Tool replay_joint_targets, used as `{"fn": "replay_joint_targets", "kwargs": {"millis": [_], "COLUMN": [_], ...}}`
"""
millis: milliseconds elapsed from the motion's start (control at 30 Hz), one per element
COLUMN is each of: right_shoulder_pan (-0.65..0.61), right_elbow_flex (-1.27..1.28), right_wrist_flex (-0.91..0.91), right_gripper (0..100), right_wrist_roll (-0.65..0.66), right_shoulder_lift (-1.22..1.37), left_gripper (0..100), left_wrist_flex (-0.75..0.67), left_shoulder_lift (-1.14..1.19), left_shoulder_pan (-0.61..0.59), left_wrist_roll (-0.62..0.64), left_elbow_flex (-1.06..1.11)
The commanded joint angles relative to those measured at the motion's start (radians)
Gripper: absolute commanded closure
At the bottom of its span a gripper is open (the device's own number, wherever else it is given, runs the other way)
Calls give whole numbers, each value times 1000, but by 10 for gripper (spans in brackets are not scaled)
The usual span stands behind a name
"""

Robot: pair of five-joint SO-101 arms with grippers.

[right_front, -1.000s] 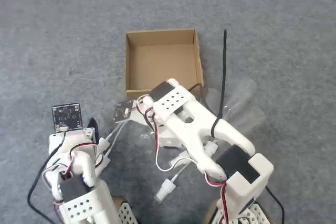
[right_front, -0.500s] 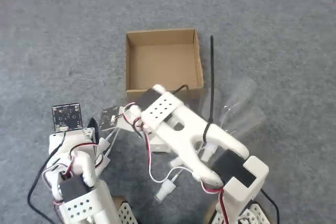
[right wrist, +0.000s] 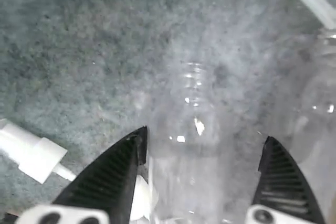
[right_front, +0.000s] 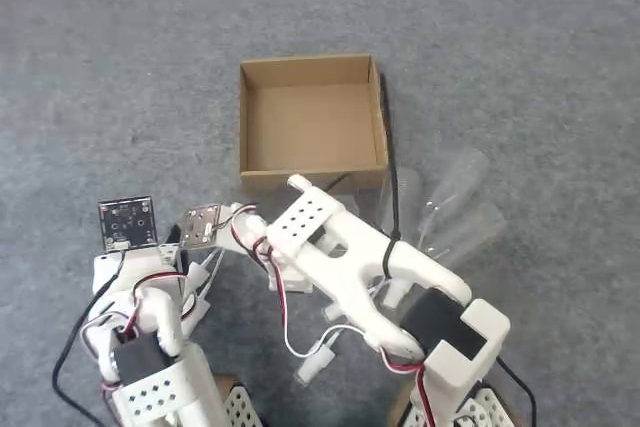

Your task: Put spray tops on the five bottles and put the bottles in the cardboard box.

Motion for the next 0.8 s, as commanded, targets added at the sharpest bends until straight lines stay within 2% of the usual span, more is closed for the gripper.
{"fn": "replay_joint_targets", "kwargs": {"millis": [0, 167, 333, 533, 667, 767], "right_shoulder_pan": [-5, -5, -4, 1, 1, 1], "right_elbow_flex": [17, 60, 80, 74, 63, -8], "right_wrist_flex": [-42, -99, -116, -116, -110, -31], "right_gripper": [714, 775, 782, 889, 892, 893], "right_wrist_roll": [-14, -14, -14, -15, -15, -58], "right_shoulder_lift": [-70, -70, -74, -82, -82, -82], "left_gripper": [779, 779, 779, 779, 779, 779], "left_wrist_flex": [-29, -29, -29, -29, -29, -29], "left_shoulder_lift": [-14, -14, -14, -14, -14, -14], "left_shoulder_pan": [-6, -6, -6, -6, -5, -5], "left_wrist_roll": [9, 9, 9, 9, 9, 9], "left_elbow_flex": [-13, -13, -13, -13, -13, -13]}}
